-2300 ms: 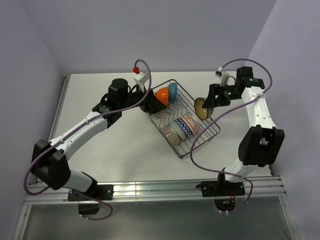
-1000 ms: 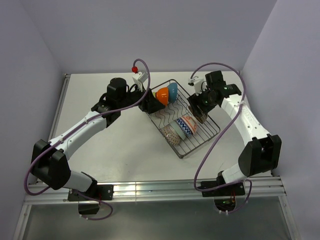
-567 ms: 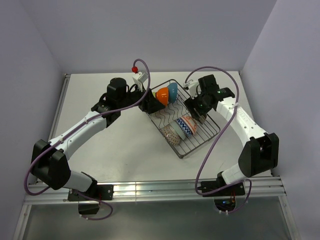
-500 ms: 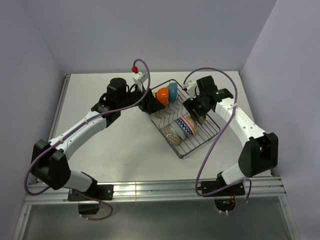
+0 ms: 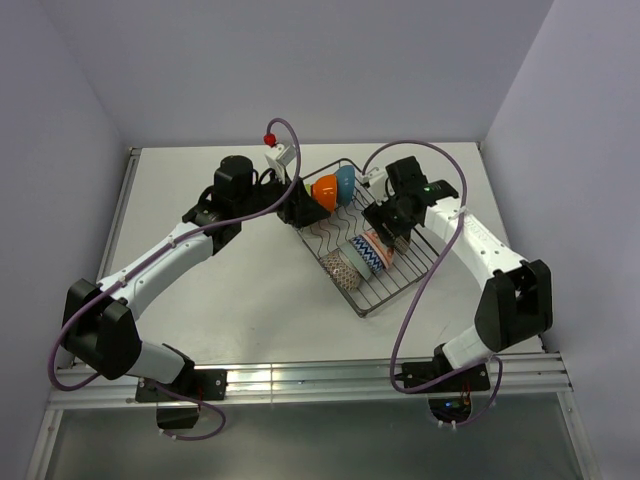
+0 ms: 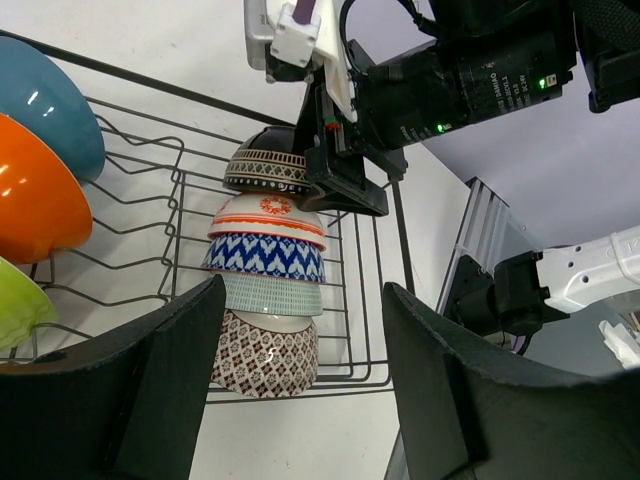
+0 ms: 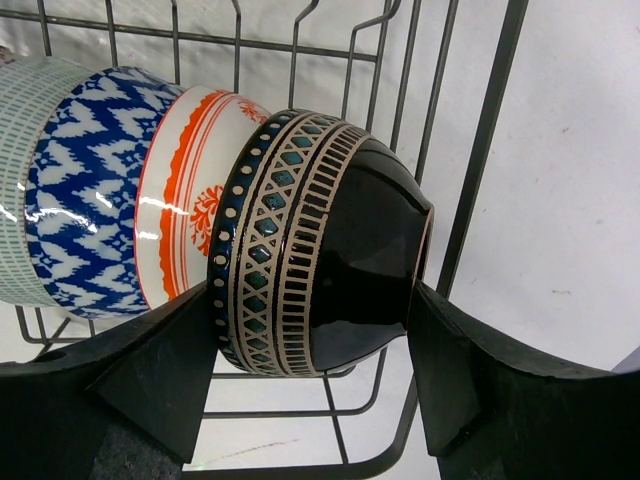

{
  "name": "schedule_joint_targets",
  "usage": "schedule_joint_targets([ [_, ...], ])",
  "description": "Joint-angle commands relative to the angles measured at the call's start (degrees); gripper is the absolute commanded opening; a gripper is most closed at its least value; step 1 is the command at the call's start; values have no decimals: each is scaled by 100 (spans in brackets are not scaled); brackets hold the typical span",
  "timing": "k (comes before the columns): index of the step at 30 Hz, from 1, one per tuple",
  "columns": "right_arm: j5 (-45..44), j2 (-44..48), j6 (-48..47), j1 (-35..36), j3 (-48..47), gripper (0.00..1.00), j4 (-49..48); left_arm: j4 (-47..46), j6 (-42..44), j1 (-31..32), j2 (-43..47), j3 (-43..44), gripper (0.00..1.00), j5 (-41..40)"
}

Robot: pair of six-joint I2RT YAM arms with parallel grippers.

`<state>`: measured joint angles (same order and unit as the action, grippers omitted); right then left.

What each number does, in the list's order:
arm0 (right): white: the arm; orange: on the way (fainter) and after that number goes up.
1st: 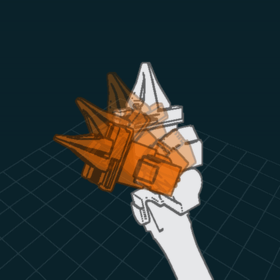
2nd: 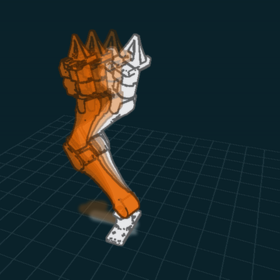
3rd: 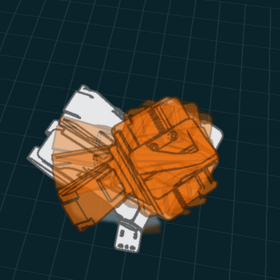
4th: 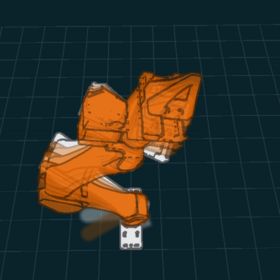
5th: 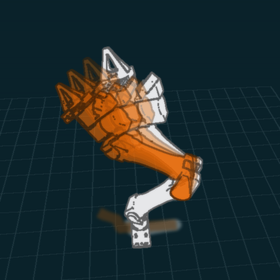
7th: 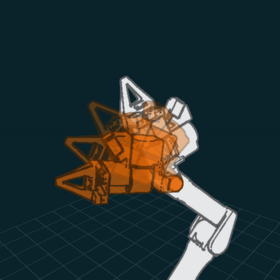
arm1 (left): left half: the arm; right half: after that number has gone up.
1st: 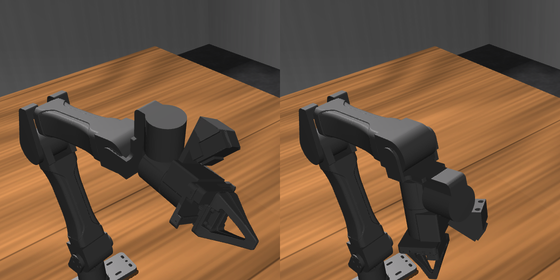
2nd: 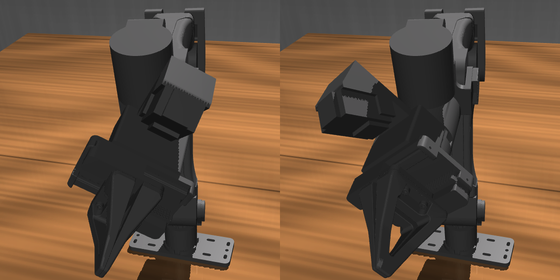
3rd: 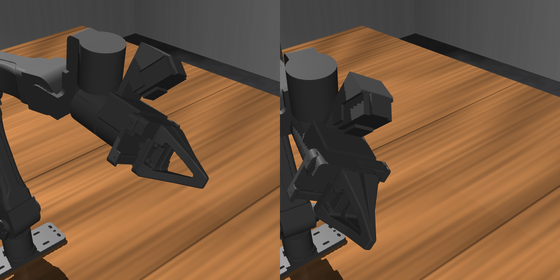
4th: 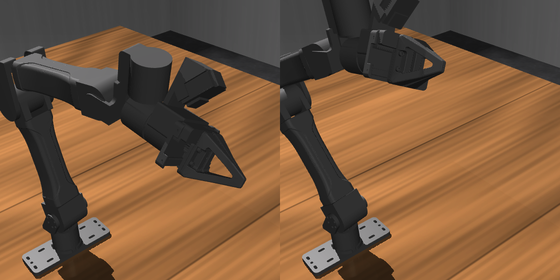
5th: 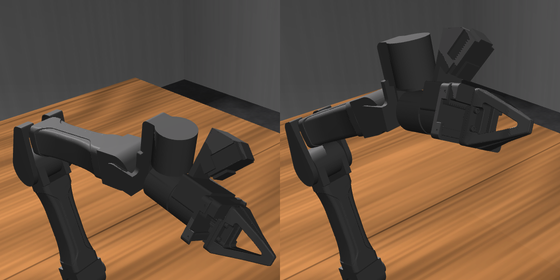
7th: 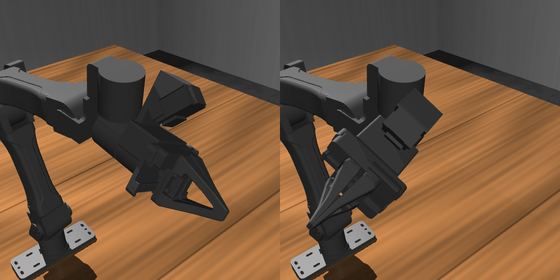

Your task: Load the bowls into the dish rack

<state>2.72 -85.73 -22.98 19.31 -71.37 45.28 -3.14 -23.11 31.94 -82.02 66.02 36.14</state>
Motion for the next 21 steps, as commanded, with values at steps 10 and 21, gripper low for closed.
schedule_joint_targets([
  [10,220,-225,277,3,-403,52,104,120,211,-22,265,95,70,16],
  [21,264,-163,303,-120,-527,82,447,164,228,-22,256,148,70,33],
])
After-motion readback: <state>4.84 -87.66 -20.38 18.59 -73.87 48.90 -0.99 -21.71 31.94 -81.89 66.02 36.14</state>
